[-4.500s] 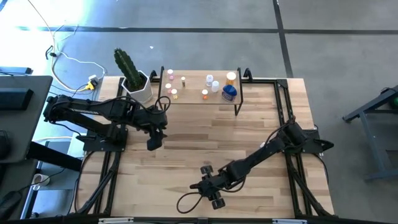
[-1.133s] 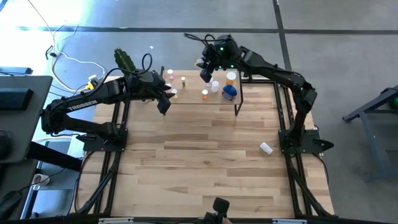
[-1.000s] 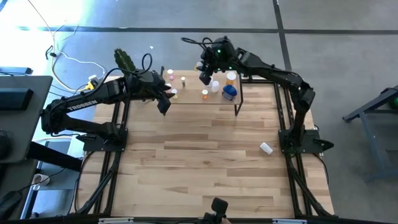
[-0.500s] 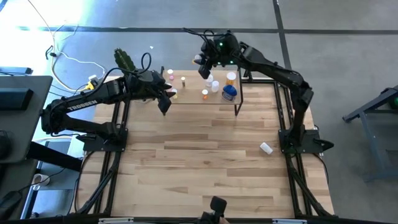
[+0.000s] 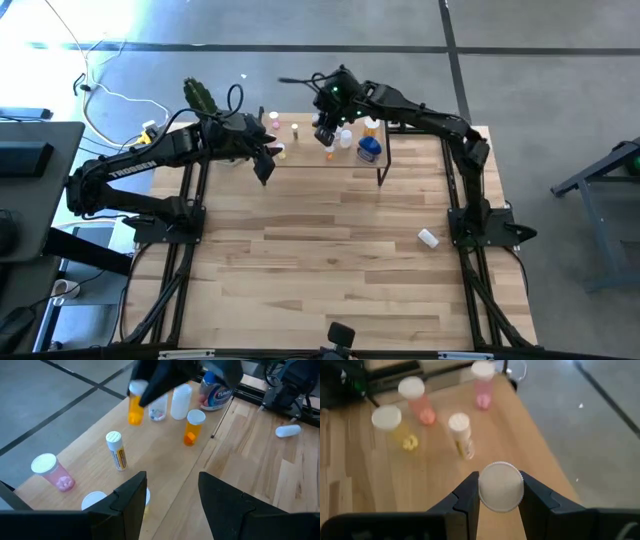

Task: Pick and place medicine bottles onto shelf by color
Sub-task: Put the orange pill bottle on the shelf

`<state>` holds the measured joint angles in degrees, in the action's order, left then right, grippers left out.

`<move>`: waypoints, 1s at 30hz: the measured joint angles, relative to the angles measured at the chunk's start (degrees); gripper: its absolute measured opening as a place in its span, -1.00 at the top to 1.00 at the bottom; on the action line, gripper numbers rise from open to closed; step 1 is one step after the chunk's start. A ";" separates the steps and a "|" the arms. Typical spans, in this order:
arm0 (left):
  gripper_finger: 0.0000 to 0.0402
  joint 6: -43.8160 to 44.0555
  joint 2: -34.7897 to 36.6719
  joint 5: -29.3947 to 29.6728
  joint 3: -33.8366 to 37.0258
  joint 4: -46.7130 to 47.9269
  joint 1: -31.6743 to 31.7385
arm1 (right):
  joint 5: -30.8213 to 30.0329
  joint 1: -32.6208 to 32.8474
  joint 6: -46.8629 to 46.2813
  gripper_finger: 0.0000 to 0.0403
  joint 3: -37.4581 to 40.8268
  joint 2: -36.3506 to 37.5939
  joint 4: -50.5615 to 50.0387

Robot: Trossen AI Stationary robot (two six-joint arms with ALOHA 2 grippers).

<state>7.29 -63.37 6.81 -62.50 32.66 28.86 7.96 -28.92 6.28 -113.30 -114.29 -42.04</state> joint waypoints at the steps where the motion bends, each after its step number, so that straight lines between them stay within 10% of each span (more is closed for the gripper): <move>1: 0.15 0.00 0.00 -0.10 0.01 0.03 0.00 | 0.12 0.22 0.05 0.53 0.00 -0.40 -0.11; 30: 0.15 -0.01 -0.04 -0.27 0.02 0.56 0.00 | 0.20 0.58 0.10 0.49 0.07 -3.07 -4.96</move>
<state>7.28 -63.42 6.54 -62.48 33.21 28.86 8.16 -28.34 6.38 -113.23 -117.36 -47.00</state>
